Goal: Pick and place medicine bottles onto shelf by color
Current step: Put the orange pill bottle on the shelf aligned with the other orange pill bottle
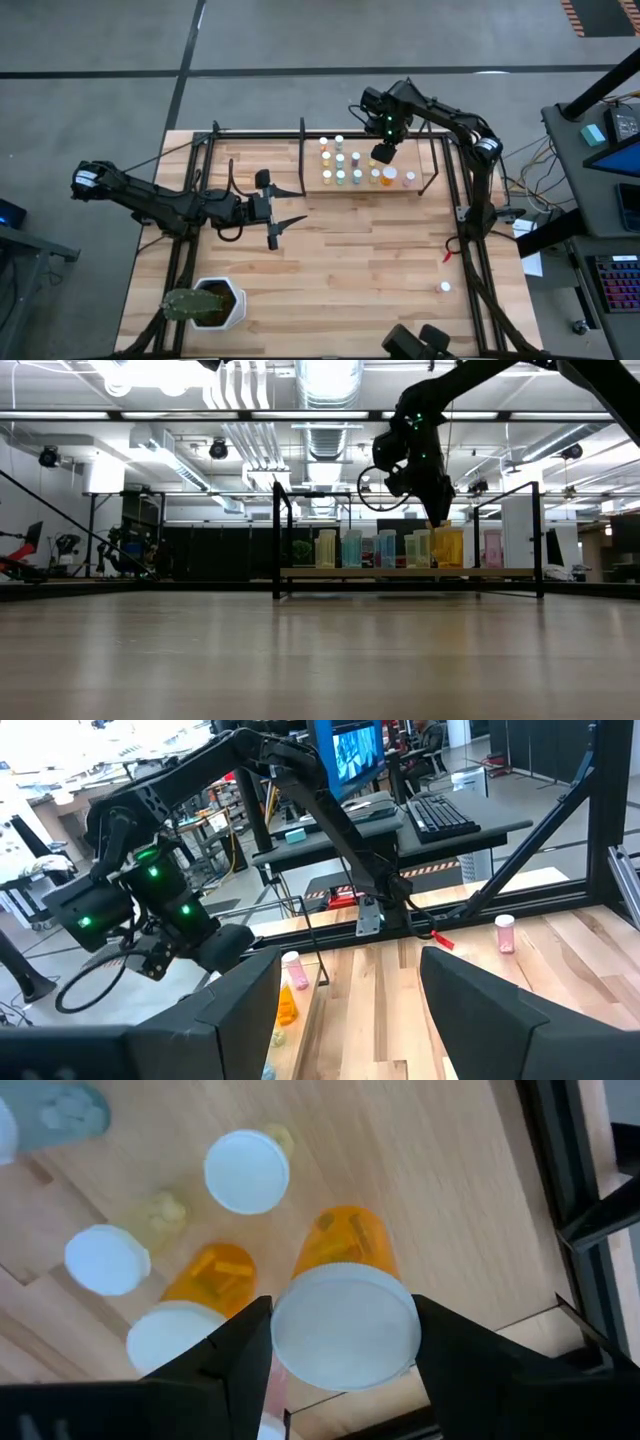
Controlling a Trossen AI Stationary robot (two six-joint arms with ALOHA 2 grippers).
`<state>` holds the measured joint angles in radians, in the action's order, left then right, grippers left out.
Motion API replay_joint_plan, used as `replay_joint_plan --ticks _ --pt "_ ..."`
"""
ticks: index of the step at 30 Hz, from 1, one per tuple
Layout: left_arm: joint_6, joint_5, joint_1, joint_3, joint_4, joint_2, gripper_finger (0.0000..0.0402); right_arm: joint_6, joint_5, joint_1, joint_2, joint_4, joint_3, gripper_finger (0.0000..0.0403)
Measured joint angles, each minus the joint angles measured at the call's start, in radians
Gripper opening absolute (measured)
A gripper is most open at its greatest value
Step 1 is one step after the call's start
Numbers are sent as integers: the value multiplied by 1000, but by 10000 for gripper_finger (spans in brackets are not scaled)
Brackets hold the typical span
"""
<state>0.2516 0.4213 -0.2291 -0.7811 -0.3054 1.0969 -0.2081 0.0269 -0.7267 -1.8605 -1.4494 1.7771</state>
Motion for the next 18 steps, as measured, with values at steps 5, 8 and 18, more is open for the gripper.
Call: replay_joint_plan --ticks 5,8,18 --pt "0 0 0 0 0 0 224 -2 0 2 -10 21 -5 201" --pt "0 0 0 0 0 0 224 -2 1 2 -10 20 -6 201" --pt "0 0 0 0 1 0 224 -3 37 2 -10 36 -33 201"
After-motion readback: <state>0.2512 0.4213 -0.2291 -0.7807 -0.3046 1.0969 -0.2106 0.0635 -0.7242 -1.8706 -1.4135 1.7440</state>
